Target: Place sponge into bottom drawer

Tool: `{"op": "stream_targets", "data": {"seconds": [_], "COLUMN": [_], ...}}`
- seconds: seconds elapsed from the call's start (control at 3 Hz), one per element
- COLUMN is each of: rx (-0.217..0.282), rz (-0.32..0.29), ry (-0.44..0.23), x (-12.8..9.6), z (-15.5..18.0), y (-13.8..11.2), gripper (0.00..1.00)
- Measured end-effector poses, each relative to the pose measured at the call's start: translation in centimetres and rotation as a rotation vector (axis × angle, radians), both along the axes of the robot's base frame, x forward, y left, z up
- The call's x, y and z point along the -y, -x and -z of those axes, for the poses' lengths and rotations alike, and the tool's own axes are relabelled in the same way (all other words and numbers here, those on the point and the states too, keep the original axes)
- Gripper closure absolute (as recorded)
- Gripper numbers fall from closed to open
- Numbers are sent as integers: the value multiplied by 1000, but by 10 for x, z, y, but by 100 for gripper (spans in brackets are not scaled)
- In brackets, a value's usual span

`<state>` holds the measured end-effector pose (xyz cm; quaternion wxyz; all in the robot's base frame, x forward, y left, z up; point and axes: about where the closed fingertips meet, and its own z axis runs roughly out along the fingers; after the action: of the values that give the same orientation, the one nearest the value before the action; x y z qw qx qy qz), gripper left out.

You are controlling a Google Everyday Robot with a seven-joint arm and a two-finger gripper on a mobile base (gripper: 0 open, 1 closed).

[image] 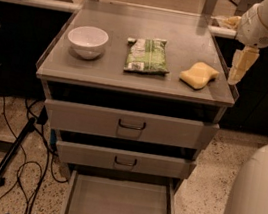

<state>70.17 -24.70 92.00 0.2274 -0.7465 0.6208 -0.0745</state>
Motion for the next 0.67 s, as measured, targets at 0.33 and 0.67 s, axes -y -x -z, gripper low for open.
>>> {"op": "stream_targets", "data": {"seconds": [0.33,0.67], "rx": [22,30], "rz": [-31,-53], "ry": [4,4], "x": [-2,-4], "z": [3,9], "y": [-13,-22], "gripper": [0,0]}}
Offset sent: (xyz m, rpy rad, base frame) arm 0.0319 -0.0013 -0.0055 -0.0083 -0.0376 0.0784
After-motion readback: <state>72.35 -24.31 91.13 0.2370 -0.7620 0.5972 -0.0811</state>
